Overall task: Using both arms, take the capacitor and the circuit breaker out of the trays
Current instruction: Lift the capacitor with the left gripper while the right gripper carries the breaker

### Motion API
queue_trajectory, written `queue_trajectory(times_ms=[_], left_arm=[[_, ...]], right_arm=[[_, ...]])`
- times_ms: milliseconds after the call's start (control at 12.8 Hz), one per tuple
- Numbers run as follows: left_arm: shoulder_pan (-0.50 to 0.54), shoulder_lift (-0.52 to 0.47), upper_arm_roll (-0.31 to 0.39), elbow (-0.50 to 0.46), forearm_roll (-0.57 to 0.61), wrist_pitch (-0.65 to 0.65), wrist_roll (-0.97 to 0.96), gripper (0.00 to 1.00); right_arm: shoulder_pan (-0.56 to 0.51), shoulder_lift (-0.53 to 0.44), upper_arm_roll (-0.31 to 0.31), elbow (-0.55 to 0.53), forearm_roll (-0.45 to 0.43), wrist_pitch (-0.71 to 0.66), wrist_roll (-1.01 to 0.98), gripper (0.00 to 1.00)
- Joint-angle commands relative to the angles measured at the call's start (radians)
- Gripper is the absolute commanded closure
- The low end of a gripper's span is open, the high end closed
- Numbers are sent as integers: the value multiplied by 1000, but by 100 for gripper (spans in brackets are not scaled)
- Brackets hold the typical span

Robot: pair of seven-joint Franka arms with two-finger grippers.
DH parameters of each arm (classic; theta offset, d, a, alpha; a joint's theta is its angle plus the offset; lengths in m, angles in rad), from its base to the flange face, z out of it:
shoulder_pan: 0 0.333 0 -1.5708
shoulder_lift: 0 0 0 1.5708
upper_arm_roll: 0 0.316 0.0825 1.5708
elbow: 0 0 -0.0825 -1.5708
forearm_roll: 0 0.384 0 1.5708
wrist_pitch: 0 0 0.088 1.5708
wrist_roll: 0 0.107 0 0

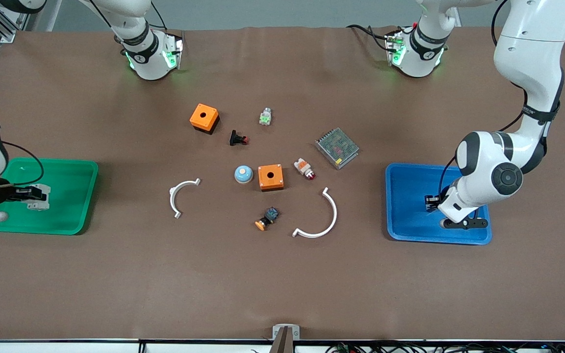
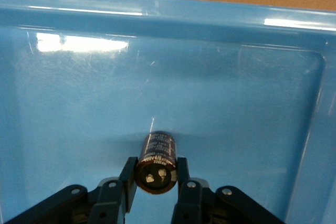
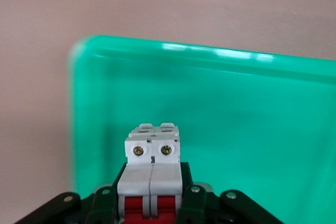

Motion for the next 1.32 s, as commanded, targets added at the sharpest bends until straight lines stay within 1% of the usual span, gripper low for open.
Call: queue_trajectory(times_ms=[0,156,312,390,468,545,701,779,935,1091,1169,1247], left_arm=[[-3,-23,2,-11,22,9,-11,78],[-2,-49,0,-11,24,-6,-11,80],[-3,-118,-4,-2,22,-113,-12,82],[-5,-144,-19,29,18,-185,-22,82],[-3,-149,-54,72,16,-256,-63,83],[-5,-143,-91,134,16,-325,-131,83],[-29,-128,-162,228,15,-396,-259,83],[-66,-112,-174,259,16,-401,-337,83],[-156,-70,-176,328,9,-401,-440,83],[-241,-2,-176,415,19,-401,-550,82],[-278,47,-173,466,13,-401,-610,82],[-293,103,-176,525,12,-401,-661,82]], right_arm=[[134,-101,-1,1,-26,-112,140,100],[240,-129,0,-11,-16,-131,232,100],[373,-134,0,-27,-8,-111,440,100],[442,-132,0,-33,-8,-87,556,100],[504,-129,0,-46,-8,-53,661,100],[568,-125,0,-57,-3,0,759,100],[668,-96,0,-82,-3,97,902,100],[703,-76,0,-102,-3,163,956,100],[746,-36,0,-148,-3,289,1007,100],[763,7,0,-160,1,350,1021,100],[773,23,0,-160,3,360,1045,100],[782,35,0,-160,4,369,1050,100]])
